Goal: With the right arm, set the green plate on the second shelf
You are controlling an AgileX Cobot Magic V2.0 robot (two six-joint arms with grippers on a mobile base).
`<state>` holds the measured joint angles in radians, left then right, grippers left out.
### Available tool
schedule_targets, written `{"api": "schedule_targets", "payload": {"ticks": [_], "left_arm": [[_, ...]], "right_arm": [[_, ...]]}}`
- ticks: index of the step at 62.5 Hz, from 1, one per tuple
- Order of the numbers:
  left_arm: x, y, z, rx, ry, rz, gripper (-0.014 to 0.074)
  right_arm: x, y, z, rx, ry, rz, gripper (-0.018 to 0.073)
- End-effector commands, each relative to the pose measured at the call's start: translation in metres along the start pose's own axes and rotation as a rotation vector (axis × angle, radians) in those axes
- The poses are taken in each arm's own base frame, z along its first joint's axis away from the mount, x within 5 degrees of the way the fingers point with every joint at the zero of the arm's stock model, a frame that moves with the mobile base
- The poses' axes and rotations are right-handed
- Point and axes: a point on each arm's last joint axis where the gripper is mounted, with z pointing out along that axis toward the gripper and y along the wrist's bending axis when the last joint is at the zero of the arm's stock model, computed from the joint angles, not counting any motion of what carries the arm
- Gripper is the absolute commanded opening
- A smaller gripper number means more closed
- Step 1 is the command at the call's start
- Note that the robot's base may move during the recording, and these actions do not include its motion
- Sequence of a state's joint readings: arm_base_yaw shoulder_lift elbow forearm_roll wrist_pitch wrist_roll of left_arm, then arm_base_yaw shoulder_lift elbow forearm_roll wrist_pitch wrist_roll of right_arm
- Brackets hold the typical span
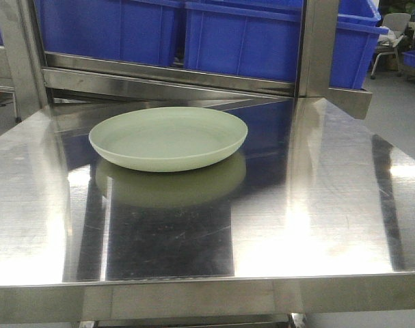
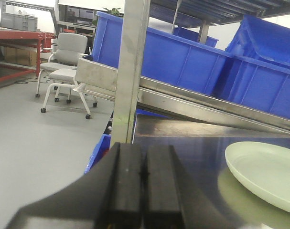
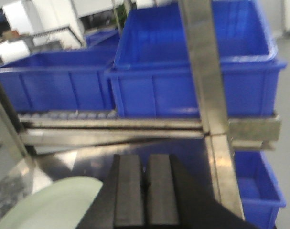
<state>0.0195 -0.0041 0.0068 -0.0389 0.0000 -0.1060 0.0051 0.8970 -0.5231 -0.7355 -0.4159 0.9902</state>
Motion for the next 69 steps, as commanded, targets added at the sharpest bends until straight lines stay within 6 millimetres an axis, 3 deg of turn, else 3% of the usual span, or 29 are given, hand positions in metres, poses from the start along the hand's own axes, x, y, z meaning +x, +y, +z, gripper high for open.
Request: {"api": "schedule_targets", "payload": {"ticks": [1, 8, 16, 27, 35, 56, 69], "left_arm": [[0.005, 0.001, -0.001, 0.005, -0.058, -0.009, 0.0130], [0.005, 0.001, -0.001, 0.005, -0.058, -0.009, 0.0130], [0.005, 0.001, -0.001, 0.005, -0.058, -0.009, 0.0130], [0.005, 0.001, -0.001, 0.005, -0.058, -0.009, 0.0130], [0.005, 0.001, -0.001, 0.005, -0.058, -0.009, 0.0130], [0.005, 0.001, -0.001, 0.005, -0.058, -0.009, 0.0130], [0.005, 0.001, -0.001, 0.005, -0.058, -0.009, 0.0130]], "right_arm": [[-0.012, 0.007, 0.023, -0.110, 0.006, -0.077, 0.0050], [-0.007, 0.009, 0.057, -0.154, 0.142, -0.079, 0.0053], [-0.004, 0.025, 0.093, -0.187, 0.295, -0.106, 0.0053], [-0.001, 0.041, 0.129, -0.193, 0.412, -0.093, 0.0053], [-0.001, 0.040, 0.147, -0.165, 0.435, 0.052, 0.0053], [0.001, 0.042, 0.181, -0.163, 0.423, 0.049, 0.0053], [-0.016, 0.044, 0.188, -0.145, 0.332, -0.116, 0.0053]]}}
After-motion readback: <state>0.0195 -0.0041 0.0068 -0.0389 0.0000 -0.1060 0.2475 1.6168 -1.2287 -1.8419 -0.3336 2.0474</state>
